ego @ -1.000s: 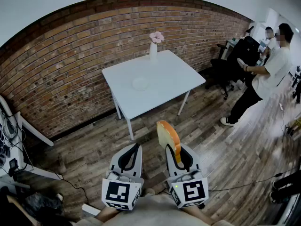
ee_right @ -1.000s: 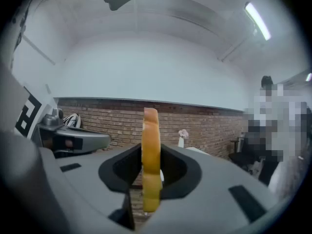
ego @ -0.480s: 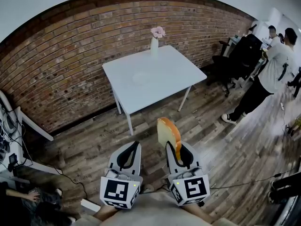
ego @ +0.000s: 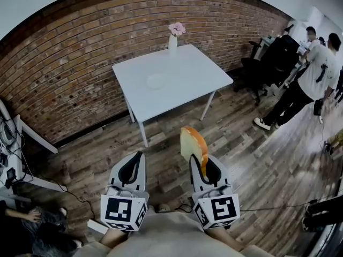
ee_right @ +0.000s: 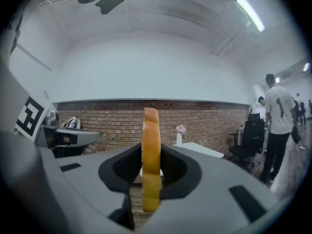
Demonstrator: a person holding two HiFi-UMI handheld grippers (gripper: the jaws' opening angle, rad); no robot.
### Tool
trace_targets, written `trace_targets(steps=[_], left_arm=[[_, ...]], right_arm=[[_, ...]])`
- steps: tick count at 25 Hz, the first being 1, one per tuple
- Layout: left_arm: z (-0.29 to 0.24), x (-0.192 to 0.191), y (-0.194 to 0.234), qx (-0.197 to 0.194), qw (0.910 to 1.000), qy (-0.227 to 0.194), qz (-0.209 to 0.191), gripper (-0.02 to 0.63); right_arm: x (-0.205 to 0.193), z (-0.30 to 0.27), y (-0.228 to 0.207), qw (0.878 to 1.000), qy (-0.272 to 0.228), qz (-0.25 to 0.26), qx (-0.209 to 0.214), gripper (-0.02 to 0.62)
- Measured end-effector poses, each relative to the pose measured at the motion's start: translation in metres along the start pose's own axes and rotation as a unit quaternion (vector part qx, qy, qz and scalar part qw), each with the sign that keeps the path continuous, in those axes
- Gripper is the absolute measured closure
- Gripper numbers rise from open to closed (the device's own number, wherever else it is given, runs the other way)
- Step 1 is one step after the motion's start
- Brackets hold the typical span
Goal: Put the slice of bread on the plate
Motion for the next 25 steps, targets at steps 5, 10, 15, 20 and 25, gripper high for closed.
trace_targets(steps=[5, 10, 15, 20, 25], left_arm=[[0.0, -0.002, 0.002, 0.011, 0.9999, 0.002, 0.002, 0.595], [-0.005, -0.004, 0.002, 0.016, 0.9999, 0.001, 0.001, 0.595], [-0.021, -0.002, 0.012, 0.02, 0.9998, -0.002, 0.0, 0.595], [-0.05, -0.001, 0.031, 0.018, 0.9998, -0.01, 0.001, 0.595], [-0.098, 0.0, 0.057, 0.007, 0.9999, -0.012, 0.004, 0.595]], right_arm=[[-0.002, -0.001, -0.004, 1.0, 0.003, -0.001, 0.004, 0.495], [-0.006, -0.005, -0.007, 1.0, 0.005, 0.0, 0.013, 0.495], [-0.003, -0.026, -0.012, 1.0, 0.002, 0.001, 0.018, 0.495], [-0.003, -0.057, -0.017, 1.0, -0.005, 0.007, 0.018, 0.495], [-0.002, -0.11, -0.025, 1.0, -0.004, 0.012, 0.015, 0.495]])
Point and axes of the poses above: the fingertips, and each gripper's own axes: z backward along the fingers, y to its left, x out of its top, the point moved 1 cm from there along z, backward along the fingers, and after that the axes turned 2 degrees about x, right-handed, at the moved point
